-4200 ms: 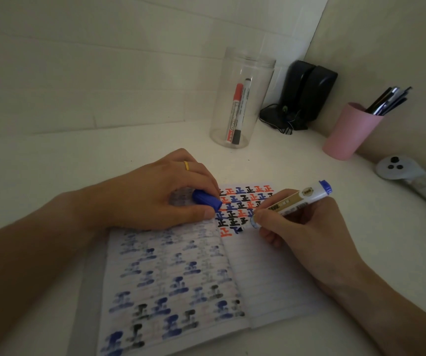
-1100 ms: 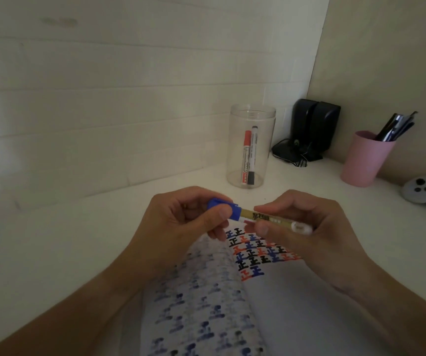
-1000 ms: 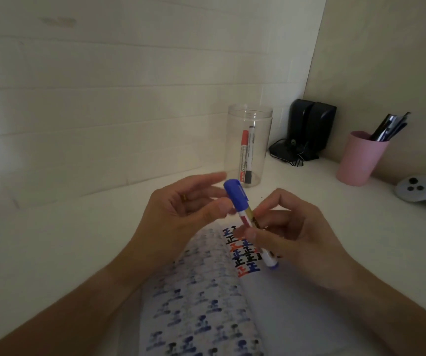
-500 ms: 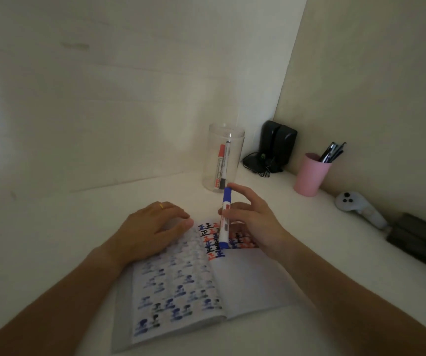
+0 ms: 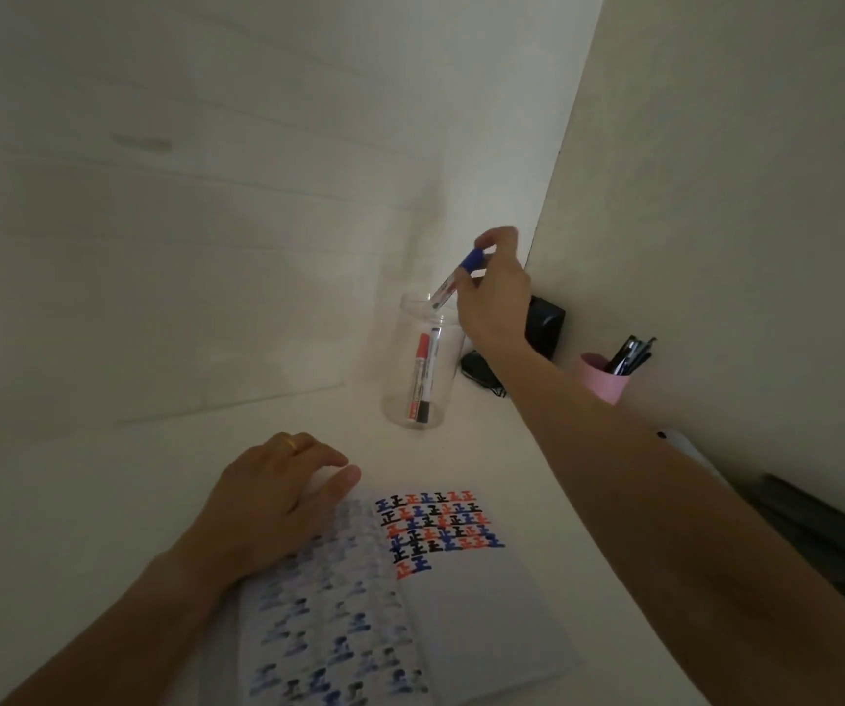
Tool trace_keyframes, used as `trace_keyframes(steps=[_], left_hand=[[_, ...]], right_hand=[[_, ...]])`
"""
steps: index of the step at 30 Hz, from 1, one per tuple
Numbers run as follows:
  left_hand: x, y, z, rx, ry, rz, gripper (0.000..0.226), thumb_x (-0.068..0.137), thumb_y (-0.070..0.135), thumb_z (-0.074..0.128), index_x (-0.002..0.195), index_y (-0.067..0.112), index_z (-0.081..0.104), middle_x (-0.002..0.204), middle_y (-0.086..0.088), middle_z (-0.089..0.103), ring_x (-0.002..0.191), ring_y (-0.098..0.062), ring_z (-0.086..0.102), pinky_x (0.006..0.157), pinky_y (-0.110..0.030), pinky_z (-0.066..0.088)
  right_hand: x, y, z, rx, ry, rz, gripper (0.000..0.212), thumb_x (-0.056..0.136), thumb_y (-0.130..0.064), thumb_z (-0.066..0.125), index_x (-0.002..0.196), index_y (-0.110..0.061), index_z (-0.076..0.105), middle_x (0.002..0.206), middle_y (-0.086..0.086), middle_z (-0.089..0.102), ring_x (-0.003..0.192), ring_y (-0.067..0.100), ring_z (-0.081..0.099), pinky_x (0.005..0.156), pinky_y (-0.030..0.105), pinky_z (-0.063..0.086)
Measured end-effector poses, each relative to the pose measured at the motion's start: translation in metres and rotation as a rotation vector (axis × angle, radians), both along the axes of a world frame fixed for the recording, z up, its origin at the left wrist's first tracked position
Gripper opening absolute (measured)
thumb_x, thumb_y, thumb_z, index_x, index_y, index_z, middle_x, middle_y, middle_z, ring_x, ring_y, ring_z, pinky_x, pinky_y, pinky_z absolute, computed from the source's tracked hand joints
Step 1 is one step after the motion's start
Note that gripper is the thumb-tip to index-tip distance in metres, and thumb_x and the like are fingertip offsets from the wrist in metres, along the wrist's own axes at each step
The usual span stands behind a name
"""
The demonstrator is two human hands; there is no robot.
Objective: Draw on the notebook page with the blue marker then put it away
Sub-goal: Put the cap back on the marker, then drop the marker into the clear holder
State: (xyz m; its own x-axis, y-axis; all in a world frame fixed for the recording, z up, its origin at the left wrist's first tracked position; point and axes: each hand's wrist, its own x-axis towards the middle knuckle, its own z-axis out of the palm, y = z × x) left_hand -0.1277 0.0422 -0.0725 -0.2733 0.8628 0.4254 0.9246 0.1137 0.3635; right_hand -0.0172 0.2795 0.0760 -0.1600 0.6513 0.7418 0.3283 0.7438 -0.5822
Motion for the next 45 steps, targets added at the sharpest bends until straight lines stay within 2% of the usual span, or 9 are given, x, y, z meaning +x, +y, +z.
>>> trace_keyframes(steps=[3,8,12,17,21,24,28,37,45], left_hand=[[-0.001,0.001,0.000,-0.008,0.030,-0.005,0.060,0.094,0.069,0.024,0.113,0.034,0.070,0.115,0.017,0.069,0.107,-0.009,0.061,0.088,-0.030,0.048],[-0.001,0.001,0.000,0.000,0.047,-0.018,0.060,0.095,0.067,0.025,0.114,0.032,0.070,0.116,0.014,0.070,0.106,-0.009,0.062,0.088,-0.030,0.048],[0.000,0.001,0.001,-0.004,0.051,-0.024,0.060,0.095,0.066,0.026,0.115,0.031,0.070,0.117,0.013,0.070,0.106,-0.010,0.062,0.088,-0.030,0.049],[0.003,0.001,0.004,-0.015,0.038,-0.039,0.054,0.095,0.064,0.031,0.121,0.033,0.067,0.124,0.013,0.067,0.114,-0.009,0.059,0.094,-0.032,0.050],[0.013,0.001,0.006,-0.042,0.013,-0.088,0.056,0.096,0.069,0.029,0.130,0.037,0.060,0.131,0.014,0.061,0.116,-0.008,0.057,0.095,-0.033,0.049],[0.021,0.003,0.003,-0.151,-0.008,-0.113,0.054,0.093,0.070,0.028,0.136,0.046,0.050,0.141,0.015,0.052,0.121,-0.008,0.054,0.098,-0.034,0.048],[0.026,0.005,-0.002,-0.263,0.066,-0.128,0.066,0.087,0.076,0.018,0.141,0.048,0.043,0.144,0.013,0.050,0.127,-0.010,0.050,0.101,-0.039,0.048],[0.020,0.018,-0.008,-0.301,0.217,-0.150,0.061,0.089,0.073,0.016,0.140,0.050,0.041,0.134,0.014,0.050,0.117,-0.006,0.045,0.096,-0.034,0.044],[0.022,0.017,-0.004,-0.318,0.209,-0.169,0.064,0.088,0.073,0.015,0.142,0.049,0.042,0.134,0.012,0.050,0.118,-0.006,0.045,0.098,-0.035,0.042]], right_hand=[[-0.010,0.010,-0.015,-0.007,-0.165,-0.083,0.023,0.091,-0.010,0.072,0.111,-0.013,0.061,0.105,0.008,0.072,0.090,0.021,0.069,0.078,0.030,0.058],[-0.013,0.013,-0.027,-0.051,-0.269,-0.173,0.011,0.093,-0.019,0.068,0.100,-0.012,0.073,0.095,0.005,0.078,0.085,0.019,0.069,0.069,0.029,0.055],[-0.008,0.004,-0.024,-0.083,-0.318,-0.169,0.018,0.095,-0.021,0.064,0.099,-0.010,0.078,0.097,0.006,0.080,0.078,0.014,0.069,0.066,0.022,0.046],[0.034,-0.042,-0.050,0.010,-0.272,-0.067,0.015,0.094,-0.026,0.068,0.102,-0.018,0.076,0.106,0.002,0.077,0.092,0.016,0.069,0.079,0.029,0.056],[0.089,-0.089,-0.108,0.008,-0.489,-0.018,0.022,0.094,-0.040,0.065,0.111,-0.026,0.070,0.118,-0.003,0.068,0.107,0.016,0.059,0.086,0.027,0.044],[0.122,-0.110,-0.140,-0.070,-0.671,0.007,0.033,0.097,-0.048,0.057,0.122,-0.029,0.065,0.130,-0.004,0.061,0.119,0.017,0.051,0.095,0.032,0.046],[0.139,-0.118,-0.157,-0.109,-0.768,0.020,0.036,0.099,-0.047,0.052,0.127,-0.027,0.063,0.132,-0.001,0.059,0.119,0.021,0.051,0.099,0.038,0.046],[0.147,-0.105,-0.172,-0.112,-0.840,0.056,0.041,0.096,-0.045,0.040,0.130,-0.028,0.057,0.131,-0.004,0.057,0.118,0.018,0.047,0.099,0.035,0.044],[0.146,-0.107,-0.172,-0.135,-0.817,0.053,0.036,0.097,-0.041,0.047,0.127,-0.025,0.059,0.128,-0.001,0.058,0.114,0.019,0.048,0.097,0.038,0.045]])
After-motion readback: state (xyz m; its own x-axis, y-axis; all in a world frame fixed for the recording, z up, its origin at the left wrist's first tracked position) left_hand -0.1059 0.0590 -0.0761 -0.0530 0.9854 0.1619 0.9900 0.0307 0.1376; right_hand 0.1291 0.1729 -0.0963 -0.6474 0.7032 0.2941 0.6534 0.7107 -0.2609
